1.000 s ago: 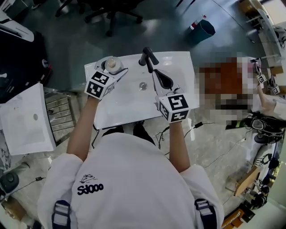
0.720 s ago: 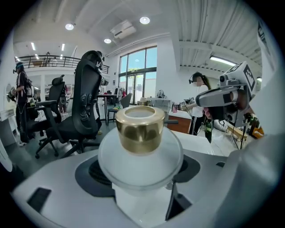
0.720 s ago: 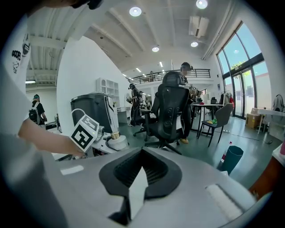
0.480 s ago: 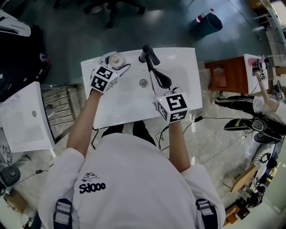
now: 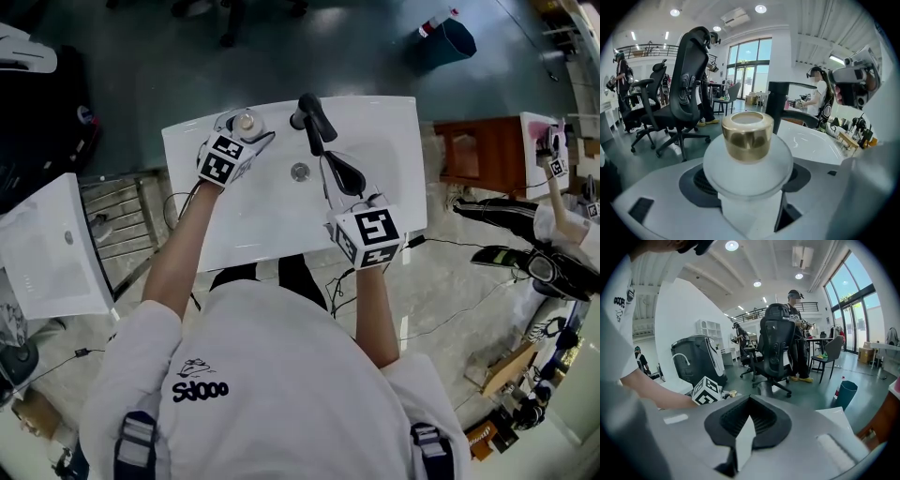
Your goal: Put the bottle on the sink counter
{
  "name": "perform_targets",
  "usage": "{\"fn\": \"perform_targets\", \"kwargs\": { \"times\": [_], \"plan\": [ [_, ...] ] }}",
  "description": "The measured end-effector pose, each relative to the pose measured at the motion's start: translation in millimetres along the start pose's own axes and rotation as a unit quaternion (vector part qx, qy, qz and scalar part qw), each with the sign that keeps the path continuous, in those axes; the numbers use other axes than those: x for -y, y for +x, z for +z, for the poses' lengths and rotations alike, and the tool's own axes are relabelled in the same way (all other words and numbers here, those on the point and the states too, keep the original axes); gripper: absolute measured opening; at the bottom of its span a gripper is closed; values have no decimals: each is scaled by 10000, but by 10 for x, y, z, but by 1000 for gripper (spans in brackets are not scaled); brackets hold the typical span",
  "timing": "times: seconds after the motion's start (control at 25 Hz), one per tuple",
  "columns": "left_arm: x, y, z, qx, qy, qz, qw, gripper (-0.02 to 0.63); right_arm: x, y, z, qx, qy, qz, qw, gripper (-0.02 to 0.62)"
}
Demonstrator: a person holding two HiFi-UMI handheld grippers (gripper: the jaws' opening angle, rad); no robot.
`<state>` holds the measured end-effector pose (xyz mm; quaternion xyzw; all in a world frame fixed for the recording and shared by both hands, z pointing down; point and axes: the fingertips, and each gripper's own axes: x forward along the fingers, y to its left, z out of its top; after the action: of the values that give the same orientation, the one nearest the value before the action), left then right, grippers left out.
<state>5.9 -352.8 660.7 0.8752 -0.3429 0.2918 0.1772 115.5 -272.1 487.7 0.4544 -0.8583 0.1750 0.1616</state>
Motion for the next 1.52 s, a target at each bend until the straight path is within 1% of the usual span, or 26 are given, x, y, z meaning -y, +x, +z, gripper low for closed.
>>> {"fn": "perform_targets", "kwargs": {
  "times": [0.32, 0.6, 0.76, 1.0, 1.4, 1.52],
  "plan": [
    [-71, 231, -212, -256, -35, 148, 9996, 341, 69, 39, -75, -82, 77, -8, 9999, 9],
    [-45, 286, -198, -277, 153, 177, 9993, 341, 108, 61, -80, -133, 67, 12, 9999, 11],
    [-21, 335, -184, -186, 387, 176, 9989, 341, 83, 83, -86, -163, 53, 46, 9998, 11],
    [-11, 339, -200, -288, 528, 279, 9978, 341, 93, 71, -88, -167, 45, 36, 9998, 11],
    [-24, 324, -255, -471, 434, 372, 9973, 342, 5, -84, -150, -146, 47, -41, 9999, 10],
    [-43, 294, -272, -435, 240, 298, 9983, 342, -38, -128, -145, -124, 18, -56, 9999, 10]
  ]
}}
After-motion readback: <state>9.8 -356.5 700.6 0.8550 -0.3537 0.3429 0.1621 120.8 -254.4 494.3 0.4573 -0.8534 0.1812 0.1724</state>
